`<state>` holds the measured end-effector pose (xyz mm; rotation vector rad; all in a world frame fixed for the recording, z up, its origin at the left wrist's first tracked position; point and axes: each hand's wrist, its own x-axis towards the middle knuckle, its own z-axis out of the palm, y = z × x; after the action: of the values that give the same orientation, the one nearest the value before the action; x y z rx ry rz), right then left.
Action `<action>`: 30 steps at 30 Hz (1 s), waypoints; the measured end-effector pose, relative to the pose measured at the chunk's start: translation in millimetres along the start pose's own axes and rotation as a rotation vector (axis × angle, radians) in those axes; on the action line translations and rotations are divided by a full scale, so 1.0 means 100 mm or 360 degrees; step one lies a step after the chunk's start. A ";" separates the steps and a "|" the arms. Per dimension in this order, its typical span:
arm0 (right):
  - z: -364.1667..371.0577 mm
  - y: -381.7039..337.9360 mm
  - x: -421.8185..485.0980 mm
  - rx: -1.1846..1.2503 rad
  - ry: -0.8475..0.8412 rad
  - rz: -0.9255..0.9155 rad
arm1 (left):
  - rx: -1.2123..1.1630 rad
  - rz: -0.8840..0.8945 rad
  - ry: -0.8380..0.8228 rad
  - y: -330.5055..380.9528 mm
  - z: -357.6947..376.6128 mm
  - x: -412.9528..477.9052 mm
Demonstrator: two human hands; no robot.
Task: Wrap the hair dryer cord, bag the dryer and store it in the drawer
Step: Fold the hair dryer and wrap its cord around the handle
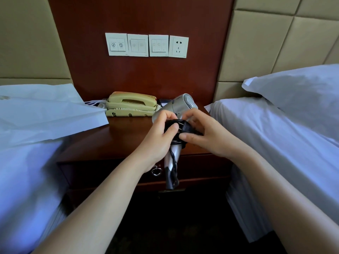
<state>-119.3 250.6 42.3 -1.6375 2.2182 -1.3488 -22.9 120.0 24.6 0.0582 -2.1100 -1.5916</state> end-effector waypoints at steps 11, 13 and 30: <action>-0.07 -0.06 -0.08 -0.0077 -0.0398 0.0134 | 0.0218 -0.0035 -0.0232 0.01 -0.07 -0.09; -0.04 -0.08 -0.10 -0.0001 -0.0377 0.0130 | 0.0063 -0.0105 -0.0227 0.01 -0.06 -0.13; 0.11 -0.20 -0.02 0.0592 0.0055 0.0242 | 0.0185 0.0162 -0.0031 0.11 -0.12 -0.09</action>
<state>-97.8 244.5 47.8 -1.2999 1.9120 -1.6338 -7.6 115.7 33.8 -0.0258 -2.1826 -1.4160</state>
